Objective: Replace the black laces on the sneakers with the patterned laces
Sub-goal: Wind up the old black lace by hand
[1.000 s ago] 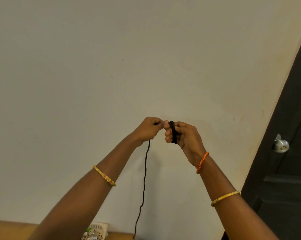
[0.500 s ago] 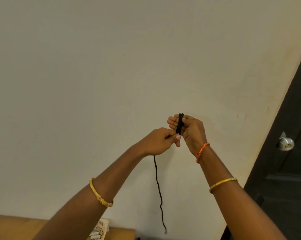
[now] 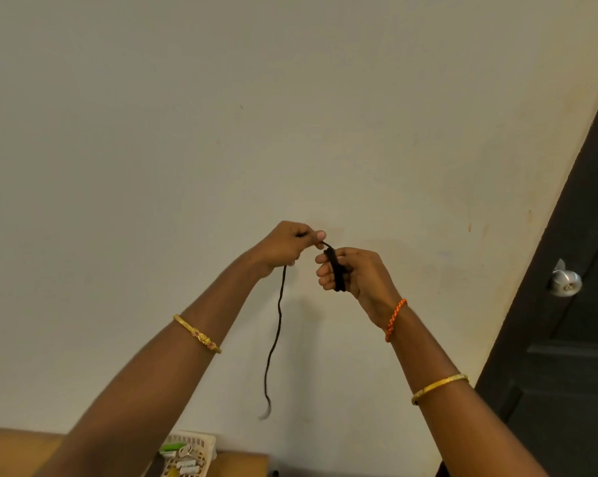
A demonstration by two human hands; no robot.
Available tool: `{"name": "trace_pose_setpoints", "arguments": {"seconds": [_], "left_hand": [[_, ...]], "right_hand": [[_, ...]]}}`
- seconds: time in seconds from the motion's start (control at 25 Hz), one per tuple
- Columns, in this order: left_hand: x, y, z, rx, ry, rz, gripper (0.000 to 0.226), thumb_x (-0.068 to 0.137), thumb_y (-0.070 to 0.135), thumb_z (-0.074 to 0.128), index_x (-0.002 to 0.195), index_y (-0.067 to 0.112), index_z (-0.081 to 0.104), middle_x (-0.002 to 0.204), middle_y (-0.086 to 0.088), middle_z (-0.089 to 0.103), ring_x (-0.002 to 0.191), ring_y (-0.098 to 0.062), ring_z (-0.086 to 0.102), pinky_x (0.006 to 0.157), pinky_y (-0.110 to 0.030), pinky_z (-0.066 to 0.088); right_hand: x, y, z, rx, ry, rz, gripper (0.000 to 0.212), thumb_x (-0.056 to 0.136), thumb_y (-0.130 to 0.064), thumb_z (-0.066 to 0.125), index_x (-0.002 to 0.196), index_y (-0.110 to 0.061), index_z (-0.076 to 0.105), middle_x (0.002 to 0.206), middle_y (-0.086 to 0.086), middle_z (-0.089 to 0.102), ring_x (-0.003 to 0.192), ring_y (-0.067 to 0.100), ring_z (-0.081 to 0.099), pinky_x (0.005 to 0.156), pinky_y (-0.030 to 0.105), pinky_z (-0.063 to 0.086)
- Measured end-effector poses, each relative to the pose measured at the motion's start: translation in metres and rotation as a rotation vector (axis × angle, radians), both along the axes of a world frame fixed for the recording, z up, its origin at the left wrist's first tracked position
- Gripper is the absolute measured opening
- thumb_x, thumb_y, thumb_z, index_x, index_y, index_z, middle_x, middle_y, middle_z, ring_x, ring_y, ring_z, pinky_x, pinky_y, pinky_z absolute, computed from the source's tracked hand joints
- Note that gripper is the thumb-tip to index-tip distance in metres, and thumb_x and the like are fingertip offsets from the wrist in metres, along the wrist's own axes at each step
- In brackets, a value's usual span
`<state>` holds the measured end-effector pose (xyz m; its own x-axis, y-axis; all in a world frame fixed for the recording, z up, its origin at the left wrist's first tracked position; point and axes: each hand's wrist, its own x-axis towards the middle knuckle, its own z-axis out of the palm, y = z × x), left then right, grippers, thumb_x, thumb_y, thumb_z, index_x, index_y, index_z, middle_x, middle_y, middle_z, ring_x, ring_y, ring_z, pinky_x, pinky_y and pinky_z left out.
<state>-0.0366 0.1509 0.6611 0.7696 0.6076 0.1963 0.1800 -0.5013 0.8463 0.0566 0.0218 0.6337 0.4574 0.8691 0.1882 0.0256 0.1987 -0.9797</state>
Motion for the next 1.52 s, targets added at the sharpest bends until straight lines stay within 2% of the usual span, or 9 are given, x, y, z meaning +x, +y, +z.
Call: {"name": "trace_pose_setpoints", "arguments": {"seconds": [0.16, 0.28, 0.52, 0.72, 0.84, 1.0, 1.08, 1.28, 1.52], "left_hand": [[0.0, -0.012, -0.044, -0.371, 0.01, -0.08, 0.023, 0.101, 0.02, 0.042, 0.08, 0.015, 0.051, 0.063, 0.003, 0.033, 0.047, -0.006, 0.028, 0.047, -0.017, 0.03], [-0.001, -0.033, -0.062, -0.498, -0.029, -0.136, 0.028, 0.103, 0.024, 0.036, 0.083, 0.016, 0.054, 0.057, 0.007, 0.029, 0.045, -0.006, 0.024, 0.045, -0.018, 0.026], [-0.002, -0.06, -0.058, -0.149, 0.039, -0.116, 0.035, 0.103, 0.035, 0.034, 0.083, 0.017, 0.056, 0.058, 0.003, 0.035, 0.047, -0.007, 0.03, 0.046, -0.016, 0.03], [-0.007, -0.059, -0.027, 0.012, -0.019, -0.061, 0.032, 0.102, 0.03, 0.04, 0.084, 0.013, 0.06, 0.051, 0.003, 0.048, 0.044, 0.004, 0.046, 0.051, -0.013, 0.032], [-0.007, -0.05, -0.003, 0.085, -0.091, -0.028, 0.032, 0.101, 0.03, 0.043, 0.082, 0.011, 0.061, 0.048, 0.009, 0.047, 0.042, 0.001, 0.043, 0.049, -0.011, 0.033], [0.0, -0.031, 0.014, 0.265, -0.082, 0.057, 0.034, 0.1, 0.036, 0.044, 0.079, 0.015, 0.062, 0.057, 0.005, 0.039, 0.053, -0.01, 0.037, 0.059, -0.023, 0.035], [0.004, -0.026, 0.01, 0.222, -0.092, 0.068, 0.034, 0.1, 0.035, 0.045, 0.079, 0.014, 0.061, 0.057, 0.006, 0.04, 0.052, -0.009, 0.036, 0.056, -0.022, 0.033], [0.005, -0.031, -0.024, -0.189, -0.087, -0.01, 0.036, 0.101, 0.033, 0.042, 0.07, 0.019, 0.052, 0.06, 0.003, 0.035, 0.051, -0.009, 0.03, 0.05, -0.021, 0.03], [-0.002, -0.064, -0.05, -0.22, 0.05, -0.123, 0.034, 0.103, 0.035, 0.035, 0.082, 0.017, 0.056, 0.061, 0.003, 0.035, 0.05, -0.008, 0.029, 0.047, -0.017, 0.03]], "right_hand": [[0.0, 0.0, 0.003, 0.044, 0.165, 0.045, 0.037, 0.095, 0.001, 0.026, 0.095, 0.007, 0.062, 0.077, 0.015, 0.065, 0.063, 0.019, 0.065, 0.061, 0.025, 0.056], [0.003, 0.004, 0.003, 0.138, 0.365, 0.044, 0.033, 0.098, -0.004, 0.03, 0.095, 0.007, 0.061, 0.085, 0.017, 0.069, 0.071, 0.021, 0.07, 0.066, 0.026, 0.058], [0.017, 0.018, -0.004, 0.253, 0.423, -0.077, 0.028, 0.101, -0.004, 0.035, 0.109, 0.014, 0.054, 0.097, 0.021, 0.067, 0.08, 0.023, 0.071, 0.07, 0.026, 0.059], [0.024, 0.018, -0.017, 0.085, 0.131, -0.204, 0.025, 0.099, -0.007, 0.042, 0.089, 0.002, 0.064, 0.081, 0.012, 0.069, 0.082, 0.025, 0.068, 0.084, 0.036, 0.056], [0.02, 0.009, -0.024, -0.01, 0.012, -0.161, 0.028, 0.099, -0.008, 0.042, 0.091, 0.005, 0.066, 0.075, 0.013, 0.068, 0.068, 0.021, 0.068, 0.071, 0.03, 0.058], [0.01, -0.006, -0.017, -0.022, -0.052, -0.06, 0.037, 0.101, -0.016, 0.038, 0.085, 0.0, 0.067, 0.065, 0.011, 0.063, 0.055, 0.018, 0.058, 0.057, 0.026, 0.051], [0.007, -0.01, -0.007, 0.028, -0.02, -0.045, 0.039, 0.101, -0.018, 0.036, 0.084, 0.0, 0.066, 0.062, 0.008, 0.059, 0.052, 0.016, 0.054, 0.054, 0.025, 0.048], [0.006, -0.011, 0.013, 0.199, 0.161, 0.006, 0.041, 0.102, -0.017, 0.03, 0.089, 0.002, 0.064, 0.062, 0.004, 0.064, 0.057, 0.014, 0.058, 0.057, 0.024, 0.051], [0.014, -0.001, 0.014, 0.293, 0.215, -0.065, 0.024, 0.099, -0.009, 0.041, 0.096, 0.002, 0.062, 0.092, 0.016, 0.07, 0.083, 0.024, 0.072, 0.076, 0.029, 0.059]]}}
